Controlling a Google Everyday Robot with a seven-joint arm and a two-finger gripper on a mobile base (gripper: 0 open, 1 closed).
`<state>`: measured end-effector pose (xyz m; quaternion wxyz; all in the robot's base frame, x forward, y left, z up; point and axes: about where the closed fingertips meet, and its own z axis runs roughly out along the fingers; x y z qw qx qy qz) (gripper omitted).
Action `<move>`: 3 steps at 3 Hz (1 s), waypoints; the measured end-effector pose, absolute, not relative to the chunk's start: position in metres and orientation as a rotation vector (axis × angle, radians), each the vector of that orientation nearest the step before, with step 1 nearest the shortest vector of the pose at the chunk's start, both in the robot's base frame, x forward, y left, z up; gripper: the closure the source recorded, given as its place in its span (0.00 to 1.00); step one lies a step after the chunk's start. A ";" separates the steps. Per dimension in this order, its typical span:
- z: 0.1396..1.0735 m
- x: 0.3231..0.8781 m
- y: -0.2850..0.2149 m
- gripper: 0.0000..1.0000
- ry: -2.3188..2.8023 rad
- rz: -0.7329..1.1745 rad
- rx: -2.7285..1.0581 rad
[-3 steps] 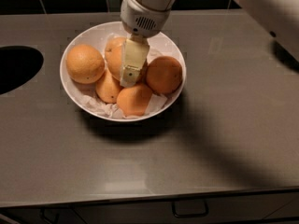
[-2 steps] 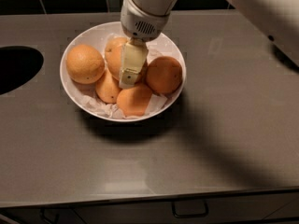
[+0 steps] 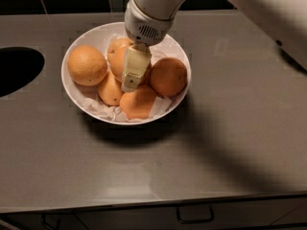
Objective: Pick orange from white bowl
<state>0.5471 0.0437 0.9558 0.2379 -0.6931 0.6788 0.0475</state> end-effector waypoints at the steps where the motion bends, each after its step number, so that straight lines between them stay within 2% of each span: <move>1: 0.951 0.549 0.046 0.10 1.859 0.144 -1.908; 3: 0.943 0.551 0.050 0.14 1.856 0.174 -1.930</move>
Offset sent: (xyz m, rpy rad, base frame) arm 0.0079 0.0069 -0.0187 0.0081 0.0509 0.0340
